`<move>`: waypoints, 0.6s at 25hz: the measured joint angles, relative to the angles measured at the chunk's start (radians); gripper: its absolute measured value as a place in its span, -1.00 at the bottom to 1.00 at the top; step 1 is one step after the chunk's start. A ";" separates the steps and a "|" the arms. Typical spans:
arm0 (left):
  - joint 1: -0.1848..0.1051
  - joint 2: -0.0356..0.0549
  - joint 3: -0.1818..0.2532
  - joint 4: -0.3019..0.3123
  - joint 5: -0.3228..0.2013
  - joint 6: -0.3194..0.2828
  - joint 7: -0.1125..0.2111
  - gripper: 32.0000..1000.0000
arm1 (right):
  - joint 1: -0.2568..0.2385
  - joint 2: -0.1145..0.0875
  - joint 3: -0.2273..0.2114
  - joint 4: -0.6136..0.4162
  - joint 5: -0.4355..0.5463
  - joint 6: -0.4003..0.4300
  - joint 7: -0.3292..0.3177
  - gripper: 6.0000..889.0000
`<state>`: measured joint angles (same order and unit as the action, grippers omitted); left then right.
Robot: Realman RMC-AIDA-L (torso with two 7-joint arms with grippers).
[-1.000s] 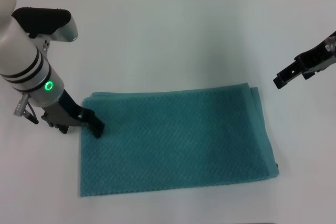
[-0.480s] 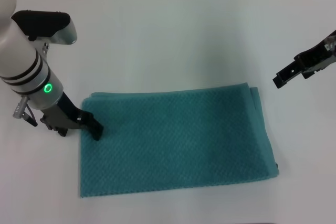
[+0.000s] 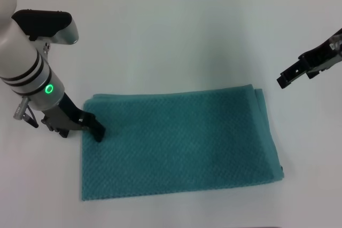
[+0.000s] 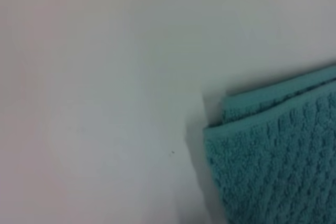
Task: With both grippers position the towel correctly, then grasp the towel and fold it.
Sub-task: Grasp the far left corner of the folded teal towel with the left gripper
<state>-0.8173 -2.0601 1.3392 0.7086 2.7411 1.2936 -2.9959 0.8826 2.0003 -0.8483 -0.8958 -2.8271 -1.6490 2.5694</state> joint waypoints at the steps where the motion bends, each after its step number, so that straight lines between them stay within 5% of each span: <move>1: 0.000 0.0000 0.000 0.000 0.000 0.000 0.000 0.78 | 0.000 0.000 0.000 0.000 0.000 0.000 0.000 0.92; 15: -0.005 0.0000 0.000 -0.008 0.000 -0.002 0.000 0.78 | 0.001 0.000 0.000 0.000 0.000 0.000 0.000 0.92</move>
<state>-0.8219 -2.0601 1.3391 0.7010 2.7412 1.2916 -2.9958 0.8836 2.0003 -0.8483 -0.8958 -2.8271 -1.6490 2.5693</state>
